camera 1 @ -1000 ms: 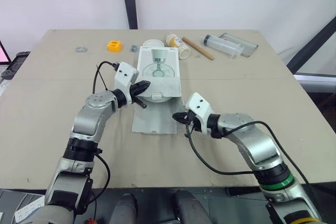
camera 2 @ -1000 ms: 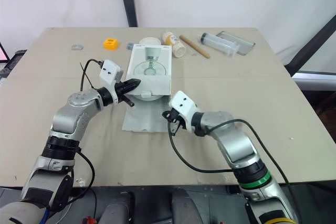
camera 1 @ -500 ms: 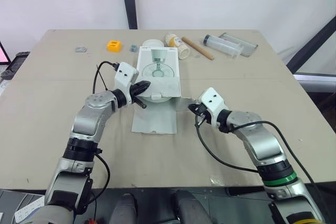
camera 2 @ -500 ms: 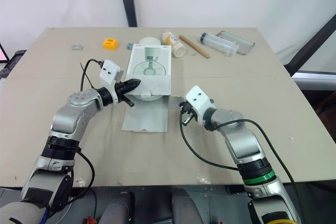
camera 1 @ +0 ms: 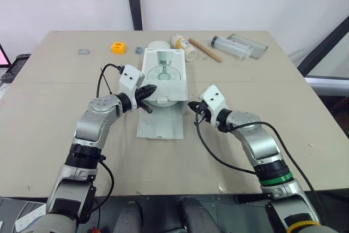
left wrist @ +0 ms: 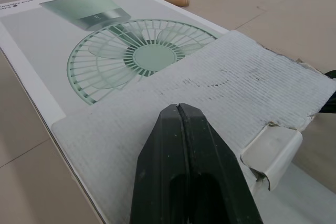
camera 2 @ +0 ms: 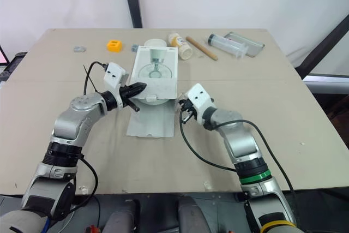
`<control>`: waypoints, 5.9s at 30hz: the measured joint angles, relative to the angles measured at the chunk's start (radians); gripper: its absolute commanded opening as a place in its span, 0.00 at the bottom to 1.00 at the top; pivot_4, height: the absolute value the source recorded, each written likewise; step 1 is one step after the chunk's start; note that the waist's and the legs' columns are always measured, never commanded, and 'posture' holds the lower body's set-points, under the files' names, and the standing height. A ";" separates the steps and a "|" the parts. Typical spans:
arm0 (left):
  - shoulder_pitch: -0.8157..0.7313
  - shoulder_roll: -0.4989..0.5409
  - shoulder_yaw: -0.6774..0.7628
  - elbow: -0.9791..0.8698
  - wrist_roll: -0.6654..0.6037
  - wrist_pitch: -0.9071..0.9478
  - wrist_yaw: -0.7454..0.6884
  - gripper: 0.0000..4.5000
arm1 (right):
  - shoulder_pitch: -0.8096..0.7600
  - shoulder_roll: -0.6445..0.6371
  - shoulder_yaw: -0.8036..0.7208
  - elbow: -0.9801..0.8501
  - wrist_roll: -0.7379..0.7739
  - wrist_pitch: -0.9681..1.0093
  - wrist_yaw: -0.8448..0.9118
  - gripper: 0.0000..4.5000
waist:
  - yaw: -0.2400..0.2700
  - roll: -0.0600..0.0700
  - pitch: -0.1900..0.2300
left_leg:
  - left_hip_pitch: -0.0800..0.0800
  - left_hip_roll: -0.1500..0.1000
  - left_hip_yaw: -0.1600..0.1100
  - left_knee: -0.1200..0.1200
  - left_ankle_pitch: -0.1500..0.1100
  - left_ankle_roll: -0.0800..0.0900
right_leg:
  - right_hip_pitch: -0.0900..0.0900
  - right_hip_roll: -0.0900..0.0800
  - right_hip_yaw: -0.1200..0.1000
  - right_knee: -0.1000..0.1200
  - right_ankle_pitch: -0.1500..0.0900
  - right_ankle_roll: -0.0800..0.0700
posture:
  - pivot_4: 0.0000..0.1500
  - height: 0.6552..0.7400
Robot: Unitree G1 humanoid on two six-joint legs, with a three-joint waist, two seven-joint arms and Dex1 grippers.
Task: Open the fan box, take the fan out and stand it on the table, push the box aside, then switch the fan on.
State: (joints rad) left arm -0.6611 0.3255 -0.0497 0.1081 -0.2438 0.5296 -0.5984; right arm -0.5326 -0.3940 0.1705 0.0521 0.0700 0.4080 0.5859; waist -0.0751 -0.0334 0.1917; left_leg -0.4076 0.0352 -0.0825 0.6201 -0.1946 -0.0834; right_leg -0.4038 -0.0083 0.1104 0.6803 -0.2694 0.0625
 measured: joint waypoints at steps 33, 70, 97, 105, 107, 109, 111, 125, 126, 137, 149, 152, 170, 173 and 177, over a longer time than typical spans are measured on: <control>0.001 -0.028 -0.001 0.000 0.007 -0.002 0.002 0.00 | -0.040 0.074 -0.040 0.090 -0.008 -0.049 -0.001 0.01 | -0.001 0.000 0.000 | 0.000 0.000 0.000 0.000 0.000 0.000 | 0.000 0.000 0.000 0.000 0.001 -0.002 | 1.00 1.00; 0.017 -0.028 -0.002 -0.020 0.004 -0.001 -0.001 0.00 | -0.100 0.108 -0.025 0.064 0.097 -0.076 0.096 0.01 | -0.001 0.000 0.000 | 0.000 0.000 0.000 0.000 0.000 0.000 | 0.000 0.000 0.000 0.000 0.002 -0.003 | 1.00 1.00; 0.150 0.078 -0.101 -0.228 -0.056 0.068 -0.120 0.00 | -0.112 0.116 -0.022 0.110 0.060 -0.135 0.072 0.01 | -0.003 0.000 0.000 | 0.001 0.001 0.000 0.000 0.000 0.000 | 0.000 0.001 0.000 0.000 0.001 -0.002 | 1.00 1.00; 0.172 0.119 -0.109 -0.241 -0.041 0.125 -0.108 0.00 | -0.112 0.117 -0.022 0.111 0.057 -0.136 0.063 0.01 | -0.003 0.000 0.000 | 0.001 0.001 0.000 0.000 0.000 0.000 | 0.000 0.001 0.000 0.000 0.001 -0.001 | 1.00 1.00; 0.173 0.139 -0.106 -0.244 -0.042 0.135 -0.114 0.00 | -0.112 0.118 -0.023 0.113 0.057 -0.137 0.062 0.01 | -0.004 0.000 0.000 | 0.001 0.001 0.000 0.000 0.000 0.000 | 0.000 0.001 0.000 0.000 0.000 0.000 | 1.00 1.00; 0.174 0.169 -0.099 -0.249 -0.050 0.156 -0.123 0.00 | -0.114 0.118 -0.023 0.116 0.057 -0.138 0.062 0.01 | -0.004 0.000 0.000 | 0.001 0.001 0.000 0.000 0.000 0.000 | 0.000 0.001 0.000 0.000 0.000 0.001 | 1.00 1.00; 0.179 0.193 -0.091 -0.258 -0.053 0.171 -0.130 0.00 | -0.114 0.119 -0.023 0.117 0.056 -0.140 0.062 0.01 | -0.004 0.000 0.000 | 0.001 0.002 0.000 0.000 0.000 0.000 | 0.000 0.001 0.000 0.000 0.000 0.001 | 1.00 1.00; 0.206 0.267 0.072 -0.208 -0.088 0.226 -0.078 0.00 | -0.114 0.124 -0.023 0.120 0.053 -0.145 0.063 0.01 | -0.003 0.000 0.000 | 0.001 0.002 0.000 0.000 0.000 0.000 | 0.000 0.001 0.000 0.000 -0.001 0.001 | 1.00 1.00; 0.206 0.258 0.086 -0.196 -0.088 0.219 -0.065 0.00 | -0.114 0.125 -0.023 0.120 0.053 -0.145 0.064 0.01 | -0.003 0.000 0.000 | 0.001 0.002 0.000 0.000 0.000 0.000 | 0.000 0.001 0.000 0.000 -0.001 0.001 | 1.00 1.00; 0.163 0.130 0.136 -0.079 -0.069 0.121 0.087 0.00 | -0.114 0.123 -0.023 0.118 0.052 -0.144 0.069 0.01 | -0.003 0.000 0.000 | 0.001 0.002 0.000 0.000 0.000 0.000 | 0.000 0.001 0.000 0.000 0.001 -0.002 | 1.00 1.00; 0.138 0.016 0.109 -0.055 -0.068 0.104 0.145 0.00 | -0.112 0.123 -0.023 0.116 0.052 -0.143 0.067 0.01 | -0.003 0.000 0.000 | 0.001 0.001 0.000 0.000 0.000 0.000 | 0.000 0.001 0.000 0.000 0.002 -0.003 | 1.00 1.00; 0.137 0.015 0.107 -0.046 -0.068 0.103 0.149 0.00 | -0.110 0.123 -0.023 0.115 0.052 -0.143 0.067 0.01 | -0.003 0.000 0.000 | 0.001 0.001 0.000 0.000 0.000 0.000 | 0.000 0.001 0.000 0.000 0.002 -0.003 | 1.00 1.00; 0.133 0.012 0.113 -0.047 -0.073 0.101 0.132 0.00 | -0.110 0.120 -0.024 0.114 0.052 -0.143 0.065 0.01 | -0.002 0.000 0.000 | 0.001 0.001 0.000 0.000 0.000 0.000 | 0.000 0.001 0.000 0.000 0.002 -0.003 | 1.00 1.00; 0.133 0.010 0.120 -0.048 -0.079 0.101 0.131 0.00 | -0.110 0.120 -0.024 0.114 0.052 -0.143 0.063 0.01 | -0.002 0.000 0.000 | 0.001 0.001 0.000 0.000 0.000 0.000 | 0.000 0.001 0.000 0.000 0.002 -0.003 | 1.00 1.00; 0.133 0.004 0.129 -0.048 -0.086 0.101 0.131 0.00 | -0.110 0.121 -0.024 0.114 0.052 -0.144 0.058 0.01 | -0.002 0.000 0.000 | 0.001 0.001 0.000 0.000 0.000 0.000 | 0.000 0.001 0.000 0.000 0.002 -0.003 | 1.00 1.00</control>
State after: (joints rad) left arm -0.5277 0.3296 0.0790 0.0599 -0.3294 0.6305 -0.4670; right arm -0.6425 -0.2734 0.1466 0.1659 0.1217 0.2642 0.6441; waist -0.0770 -0.0336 0.1913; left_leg -0.4070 0.0363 -0.0824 0.6199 -0.1945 -0.0835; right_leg -0.4036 -0.0074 0.1103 0.6804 -0.2676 0.0595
